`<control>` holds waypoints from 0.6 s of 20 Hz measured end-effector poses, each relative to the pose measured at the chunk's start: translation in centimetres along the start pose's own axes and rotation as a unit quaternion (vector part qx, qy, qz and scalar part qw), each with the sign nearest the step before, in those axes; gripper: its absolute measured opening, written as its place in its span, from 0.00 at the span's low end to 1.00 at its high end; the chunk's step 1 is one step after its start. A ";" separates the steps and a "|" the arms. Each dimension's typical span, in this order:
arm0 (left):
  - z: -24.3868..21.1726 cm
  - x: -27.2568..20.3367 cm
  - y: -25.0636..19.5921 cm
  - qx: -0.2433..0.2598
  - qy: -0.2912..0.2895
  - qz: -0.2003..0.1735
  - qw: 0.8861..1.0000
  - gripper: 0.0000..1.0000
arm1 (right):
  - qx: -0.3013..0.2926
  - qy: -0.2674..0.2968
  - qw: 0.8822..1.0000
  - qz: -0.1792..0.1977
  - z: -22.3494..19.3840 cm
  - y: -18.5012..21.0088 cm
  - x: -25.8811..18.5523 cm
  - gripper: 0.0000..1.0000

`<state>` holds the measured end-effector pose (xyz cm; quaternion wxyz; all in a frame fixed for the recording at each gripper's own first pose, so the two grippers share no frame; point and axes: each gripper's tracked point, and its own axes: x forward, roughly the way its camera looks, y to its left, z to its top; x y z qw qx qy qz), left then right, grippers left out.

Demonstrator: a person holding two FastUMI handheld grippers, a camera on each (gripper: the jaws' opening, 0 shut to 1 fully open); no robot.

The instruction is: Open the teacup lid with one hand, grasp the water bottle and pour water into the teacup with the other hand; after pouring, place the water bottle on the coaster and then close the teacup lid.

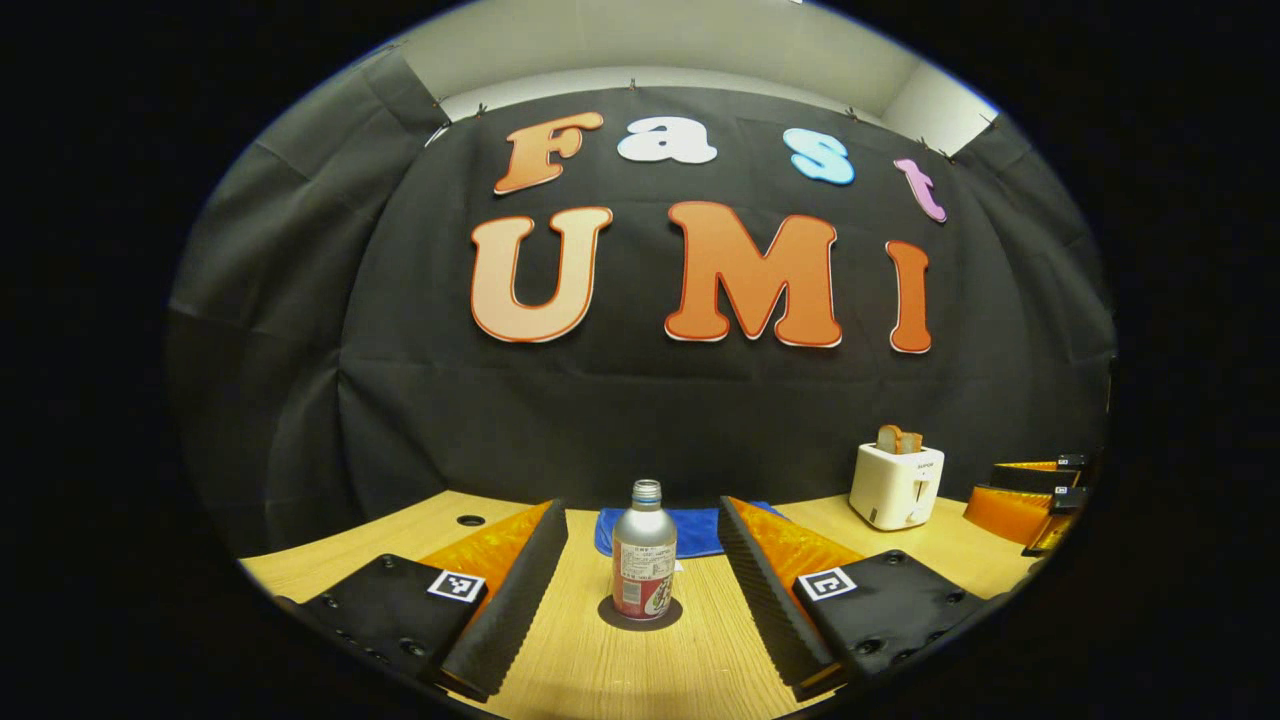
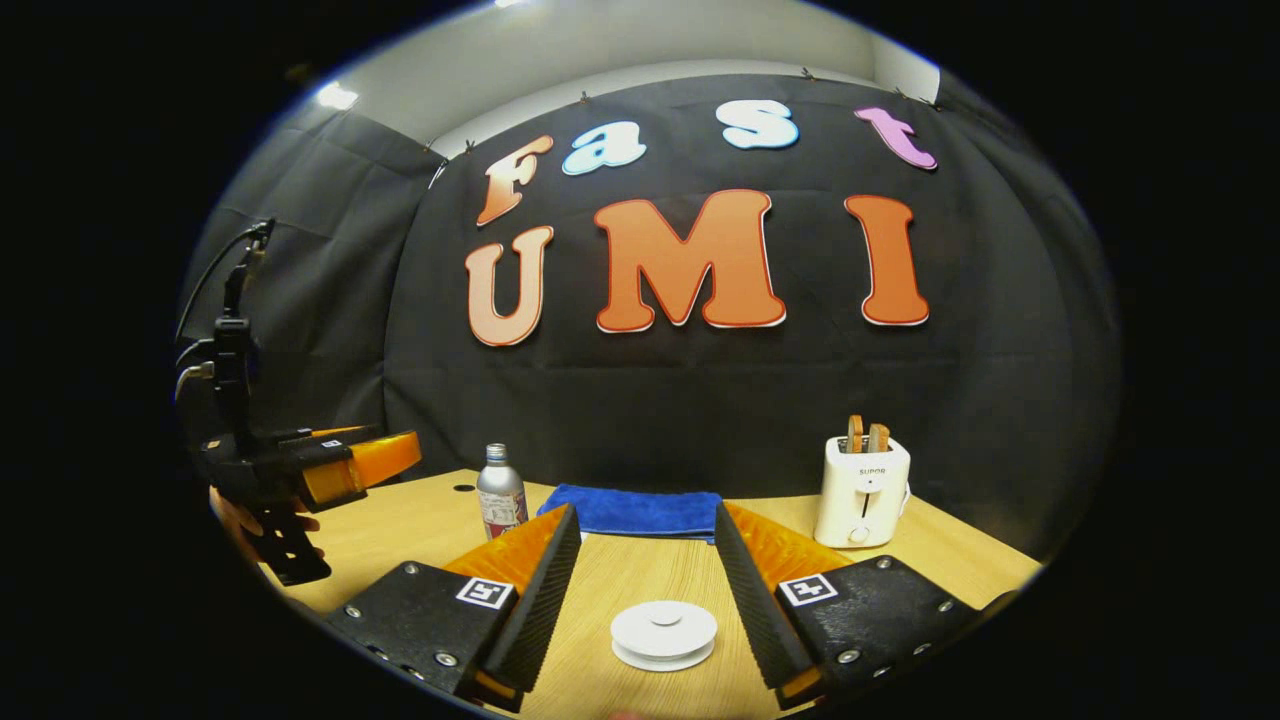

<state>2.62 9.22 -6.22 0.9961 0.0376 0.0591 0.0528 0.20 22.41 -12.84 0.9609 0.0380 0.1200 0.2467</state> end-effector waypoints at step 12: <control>2.6 -4.0 5.5 0.022 -0.049 0.067 0.996 0.97 | -0.027 -0.042 0.999 -0.008 2.5 1.5 -0.2 0.82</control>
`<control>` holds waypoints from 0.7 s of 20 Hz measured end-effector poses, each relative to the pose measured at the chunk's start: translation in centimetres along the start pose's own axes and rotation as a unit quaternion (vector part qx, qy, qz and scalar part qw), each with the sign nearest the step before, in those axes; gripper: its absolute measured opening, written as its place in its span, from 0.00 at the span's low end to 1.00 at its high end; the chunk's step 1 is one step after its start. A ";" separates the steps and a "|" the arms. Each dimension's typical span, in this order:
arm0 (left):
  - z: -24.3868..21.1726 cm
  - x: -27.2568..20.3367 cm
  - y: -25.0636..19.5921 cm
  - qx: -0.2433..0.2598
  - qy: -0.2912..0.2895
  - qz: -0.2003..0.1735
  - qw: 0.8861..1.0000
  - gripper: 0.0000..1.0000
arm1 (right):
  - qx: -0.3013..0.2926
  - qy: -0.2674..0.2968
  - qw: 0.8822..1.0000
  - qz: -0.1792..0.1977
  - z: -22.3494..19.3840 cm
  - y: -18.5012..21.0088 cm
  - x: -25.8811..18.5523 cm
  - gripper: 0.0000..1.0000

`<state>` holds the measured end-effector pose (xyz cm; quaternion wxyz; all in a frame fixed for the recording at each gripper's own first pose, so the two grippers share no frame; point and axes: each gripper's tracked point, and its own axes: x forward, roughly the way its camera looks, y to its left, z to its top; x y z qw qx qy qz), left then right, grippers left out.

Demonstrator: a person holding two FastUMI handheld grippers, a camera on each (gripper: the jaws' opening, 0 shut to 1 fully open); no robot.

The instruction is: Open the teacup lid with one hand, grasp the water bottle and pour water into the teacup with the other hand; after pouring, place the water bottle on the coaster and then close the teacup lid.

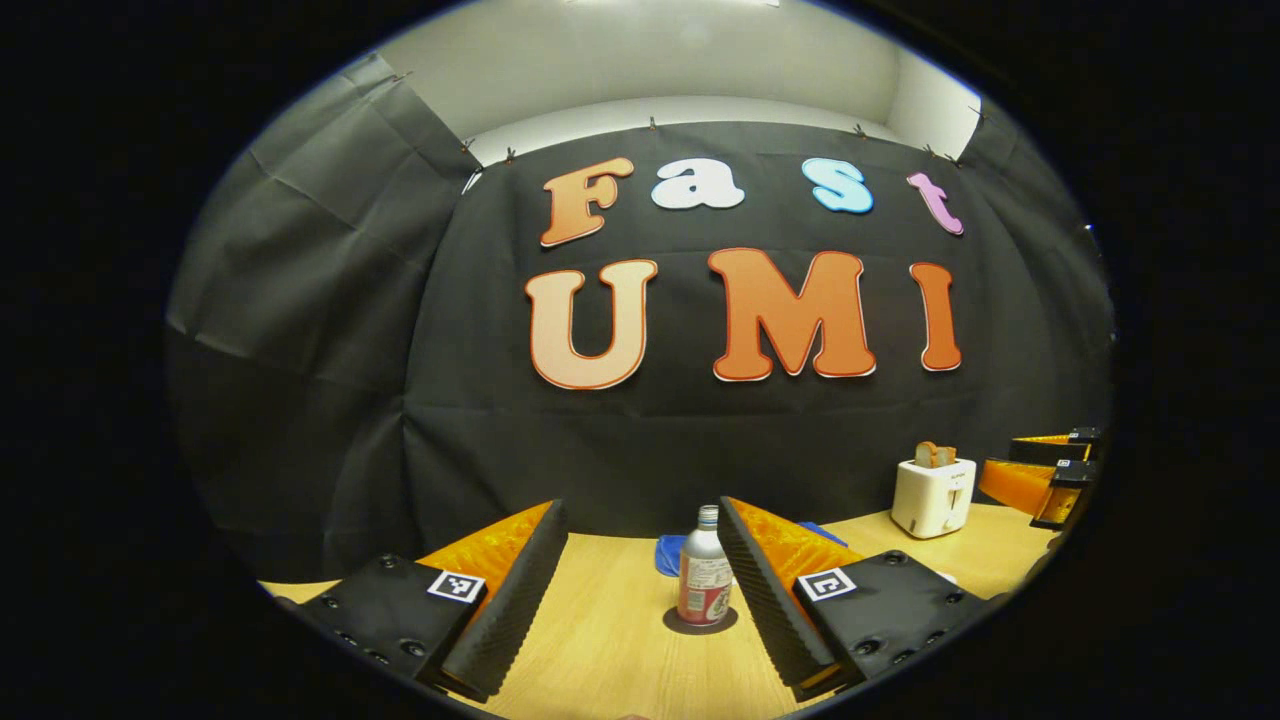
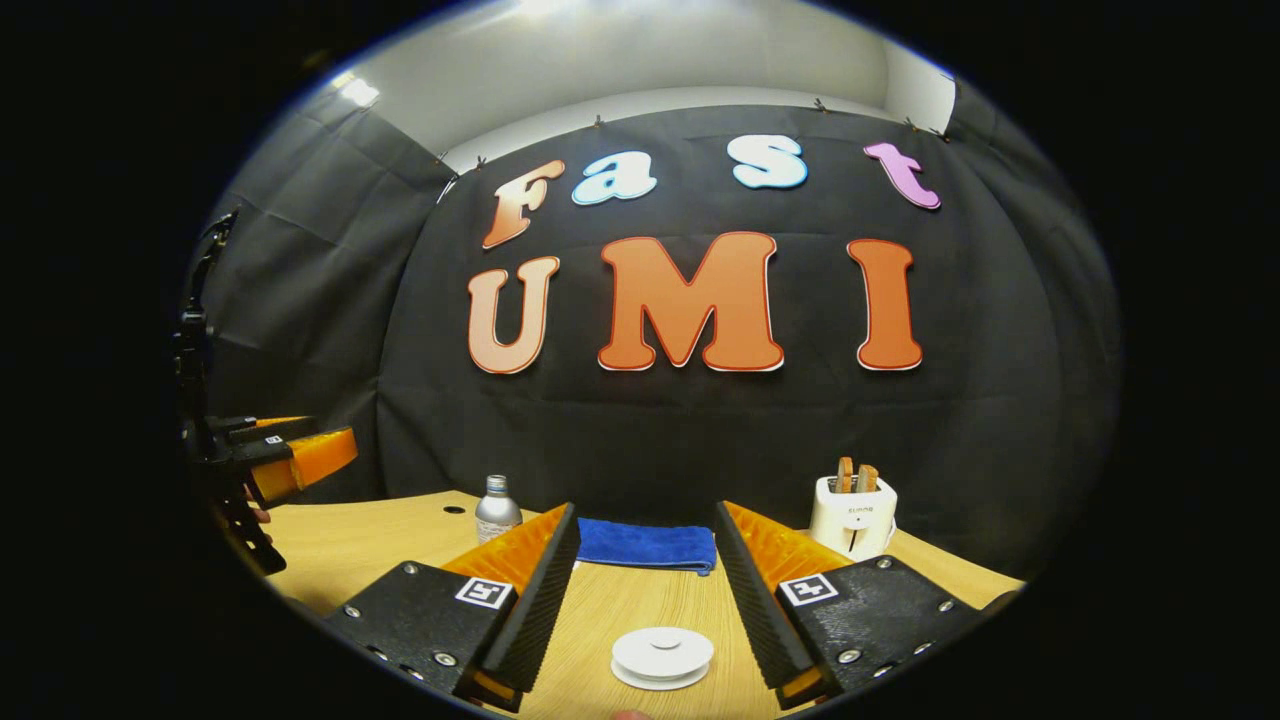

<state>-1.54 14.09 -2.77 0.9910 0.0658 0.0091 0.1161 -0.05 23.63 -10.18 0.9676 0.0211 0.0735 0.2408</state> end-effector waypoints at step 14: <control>0.1 -0.3 -2.0 -0.009 0.008 -0.031 0.999 0.96 | -0.009 0.006 1.000 0.002 0.2 0.6 0.4 0.82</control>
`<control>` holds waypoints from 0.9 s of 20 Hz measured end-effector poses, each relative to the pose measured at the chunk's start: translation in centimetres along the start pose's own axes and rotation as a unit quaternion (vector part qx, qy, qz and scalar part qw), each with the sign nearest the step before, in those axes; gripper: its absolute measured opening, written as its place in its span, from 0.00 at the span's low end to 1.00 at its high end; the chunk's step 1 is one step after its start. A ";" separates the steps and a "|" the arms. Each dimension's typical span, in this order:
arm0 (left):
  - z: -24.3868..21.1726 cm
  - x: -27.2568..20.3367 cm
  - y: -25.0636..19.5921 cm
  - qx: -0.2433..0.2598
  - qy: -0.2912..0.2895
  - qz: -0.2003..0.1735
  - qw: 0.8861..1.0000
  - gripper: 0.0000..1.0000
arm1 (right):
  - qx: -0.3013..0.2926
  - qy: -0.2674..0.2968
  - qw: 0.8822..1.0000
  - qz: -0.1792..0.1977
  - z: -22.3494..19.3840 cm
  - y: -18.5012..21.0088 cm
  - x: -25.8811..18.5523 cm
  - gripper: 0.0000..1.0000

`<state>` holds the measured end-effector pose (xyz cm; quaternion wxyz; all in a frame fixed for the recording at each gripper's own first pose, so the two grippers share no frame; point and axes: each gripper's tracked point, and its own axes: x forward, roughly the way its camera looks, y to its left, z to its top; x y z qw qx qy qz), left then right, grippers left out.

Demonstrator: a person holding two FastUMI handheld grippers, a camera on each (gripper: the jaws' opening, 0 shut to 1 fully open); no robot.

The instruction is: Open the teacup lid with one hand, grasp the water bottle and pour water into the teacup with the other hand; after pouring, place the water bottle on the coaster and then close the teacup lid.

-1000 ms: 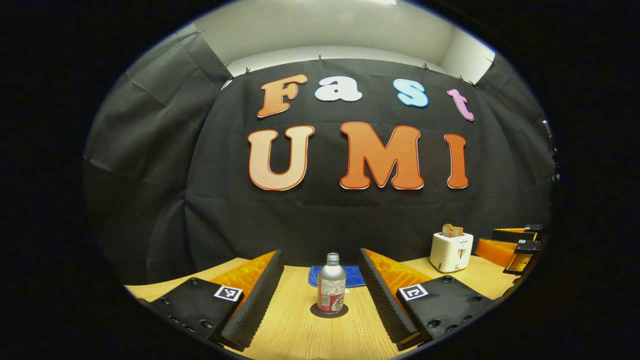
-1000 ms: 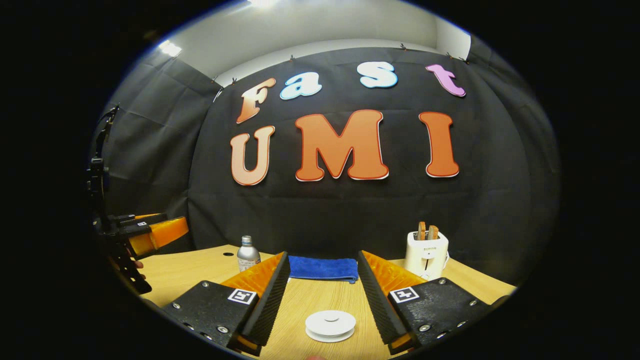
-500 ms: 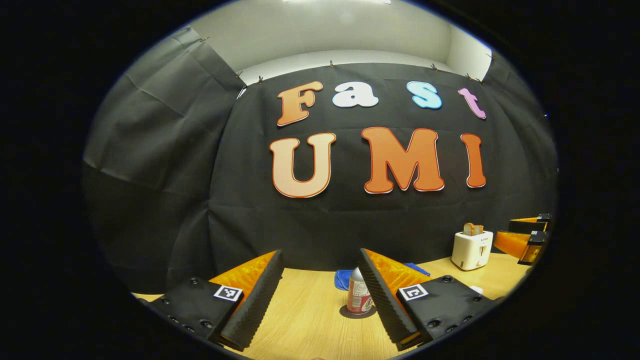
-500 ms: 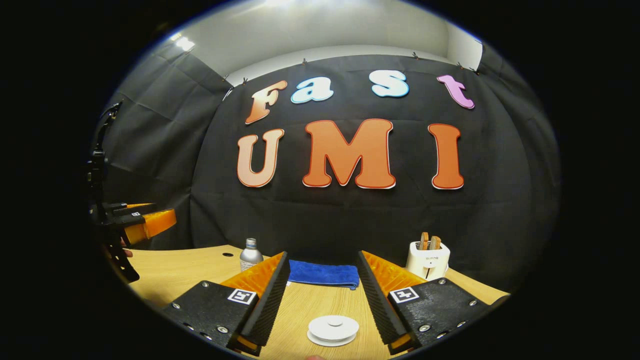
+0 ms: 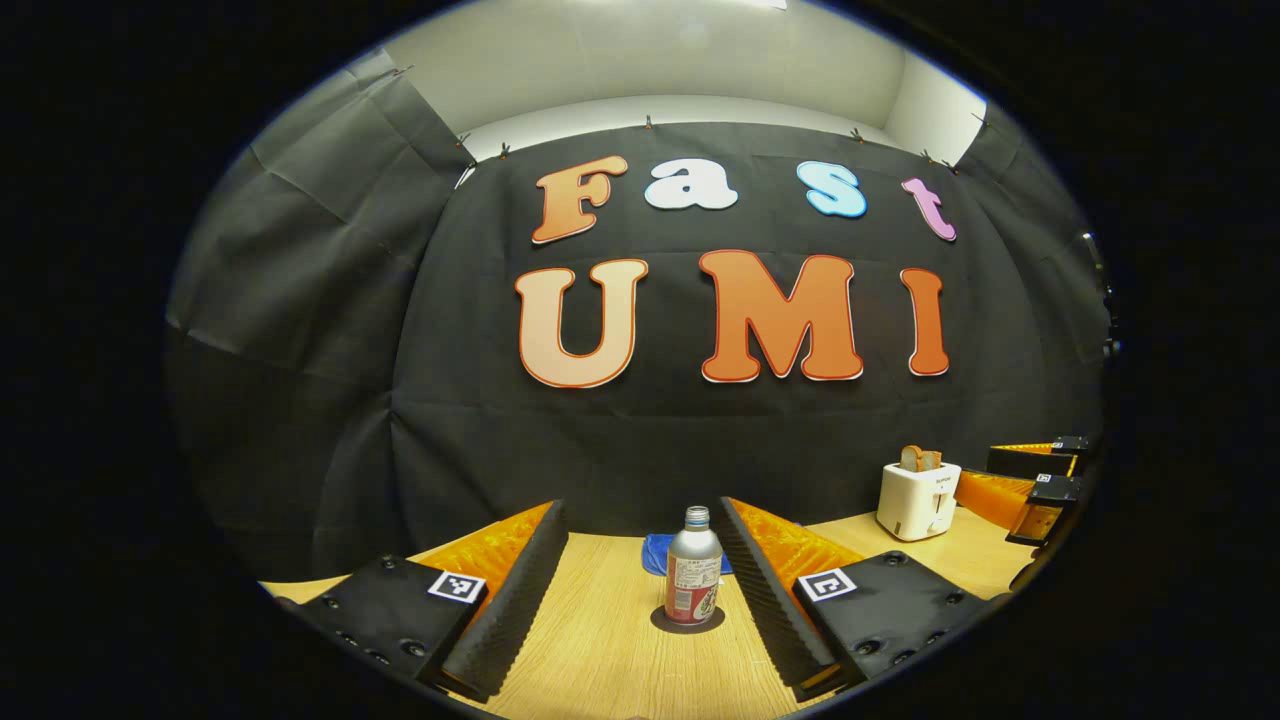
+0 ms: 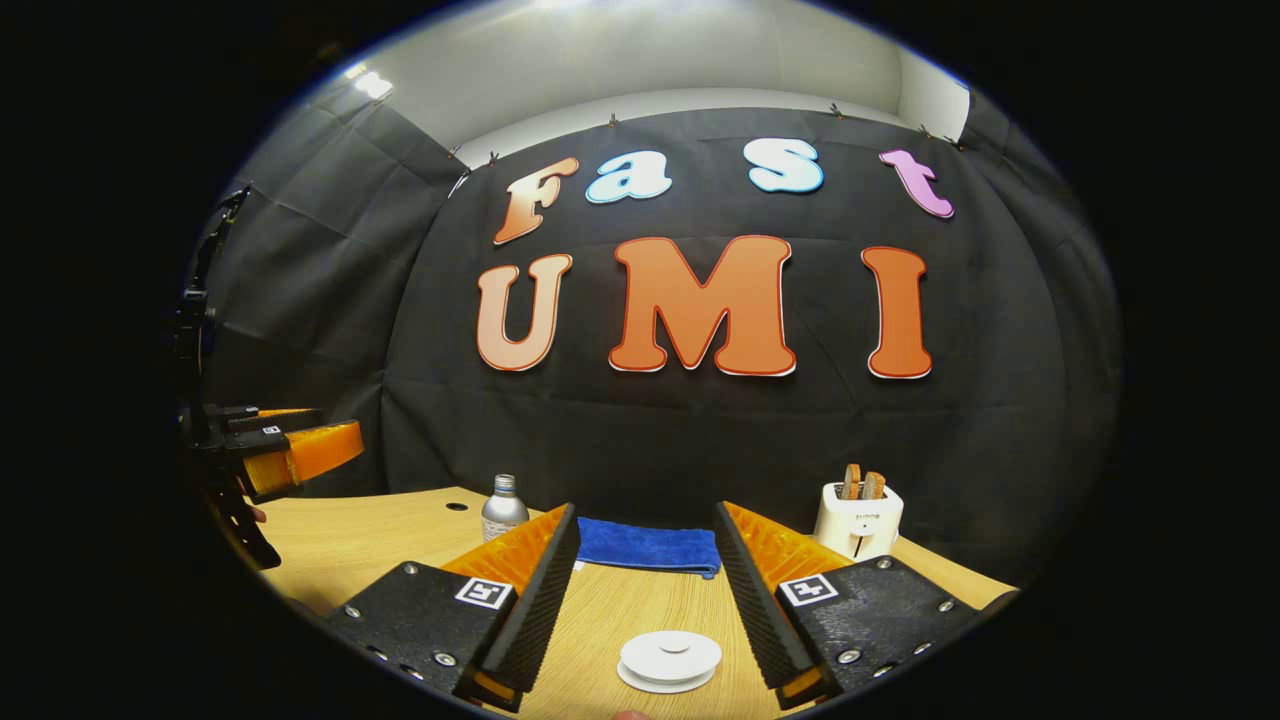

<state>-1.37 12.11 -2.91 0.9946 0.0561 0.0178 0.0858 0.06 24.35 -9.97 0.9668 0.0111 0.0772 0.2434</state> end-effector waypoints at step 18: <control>-0.9 0.8 -0.8 -0.023 0.023 -0.017 0.999 0.98 | -0.013 0.004 1.000 -0.003 1.2 -0.5 -0.1 0.82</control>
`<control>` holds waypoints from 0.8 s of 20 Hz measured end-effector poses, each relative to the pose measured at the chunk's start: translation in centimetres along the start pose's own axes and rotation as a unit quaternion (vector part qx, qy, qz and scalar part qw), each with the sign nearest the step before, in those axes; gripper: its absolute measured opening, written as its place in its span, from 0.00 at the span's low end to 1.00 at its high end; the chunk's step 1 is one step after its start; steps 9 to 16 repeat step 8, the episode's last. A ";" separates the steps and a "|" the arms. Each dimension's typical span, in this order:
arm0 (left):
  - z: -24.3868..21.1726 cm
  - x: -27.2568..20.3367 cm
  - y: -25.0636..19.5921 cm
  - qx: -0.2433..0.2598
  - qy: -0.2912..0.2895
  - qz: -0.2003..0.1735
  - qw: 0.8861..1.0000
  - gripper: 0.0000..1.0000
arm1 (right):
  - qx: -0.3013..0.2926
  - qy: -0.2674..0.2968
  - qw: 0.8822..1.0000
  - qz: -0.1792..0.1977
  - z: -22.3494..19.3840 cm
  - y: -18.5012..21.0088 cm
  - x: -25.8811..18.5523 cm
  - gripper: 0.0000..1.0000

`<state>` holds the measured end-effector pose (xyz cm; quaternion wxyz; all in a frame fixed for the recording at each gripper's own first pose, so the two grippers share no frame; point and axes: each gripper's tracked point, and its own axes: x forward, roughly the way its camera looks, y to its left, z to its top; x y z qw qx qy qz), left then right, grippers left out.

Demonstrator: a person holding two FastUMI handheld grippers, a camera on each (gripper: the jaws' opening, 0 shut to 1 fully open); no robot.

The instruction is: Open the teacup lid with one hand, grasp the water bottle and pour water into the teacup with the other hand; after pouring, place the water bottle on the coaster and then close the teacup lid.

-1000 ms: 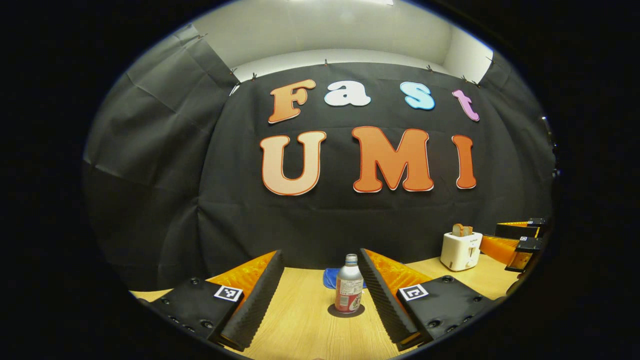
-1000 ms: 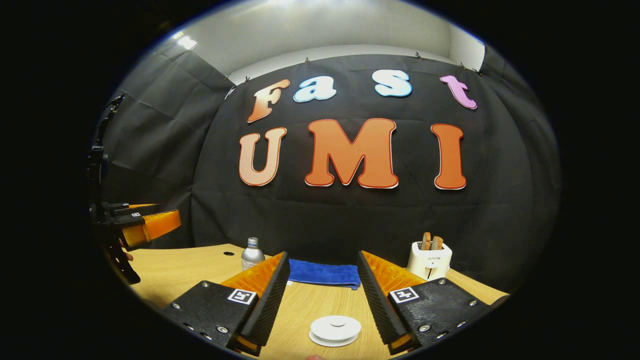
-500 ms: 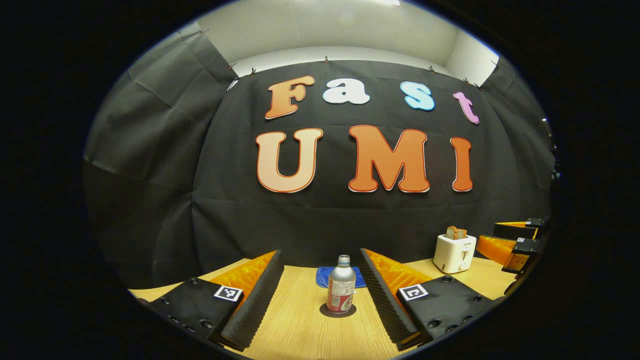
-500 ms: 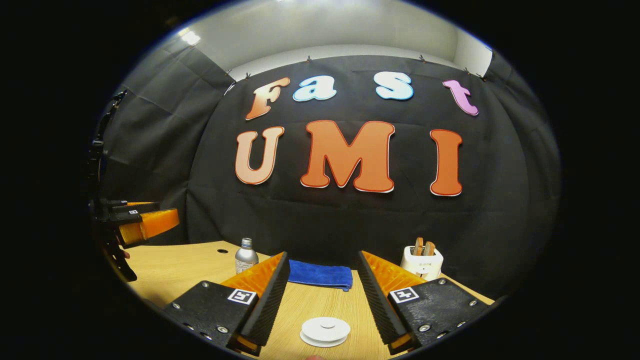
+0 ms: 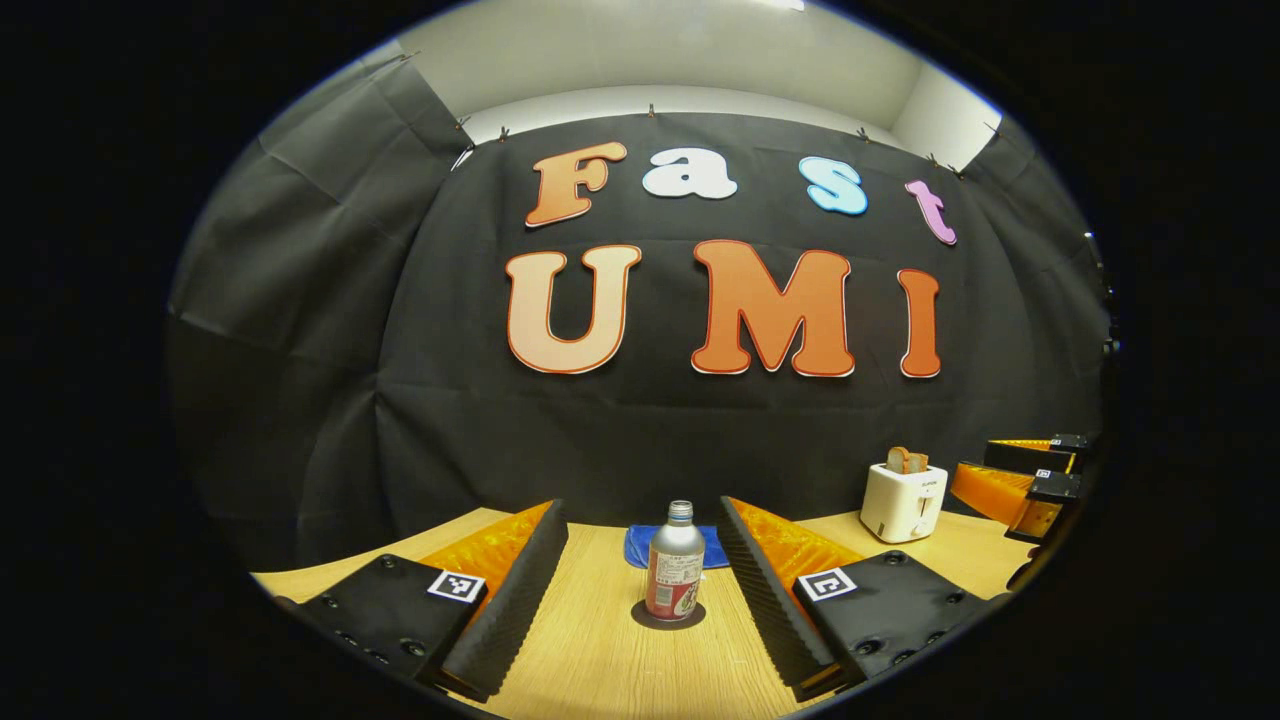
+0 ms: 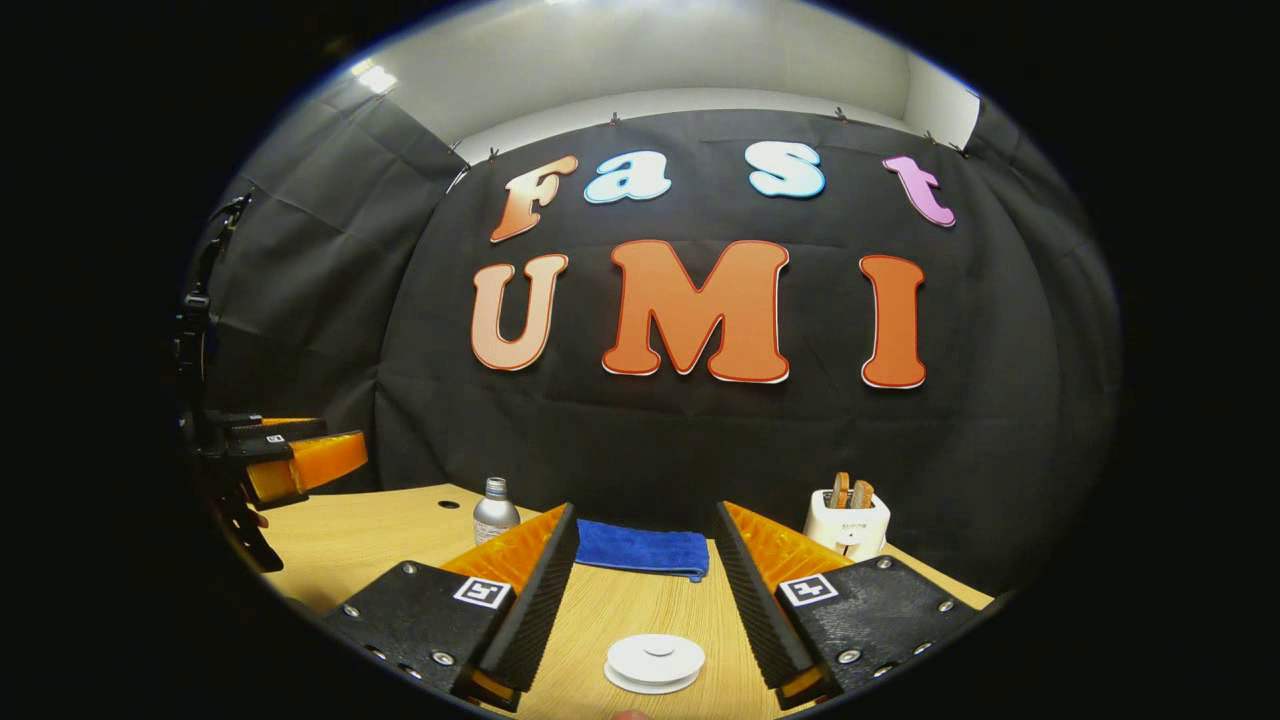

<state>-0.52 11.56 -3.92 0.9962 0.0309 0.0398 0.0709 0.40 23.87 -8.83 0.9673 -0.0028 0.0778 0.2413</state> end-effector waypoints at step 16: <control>0.1 0.1 0.0 0.006 -0.002 0.000 1.000 0.97 | 0.003 0.003 1.000 0.004 0.0 -0.1 0.1 0.82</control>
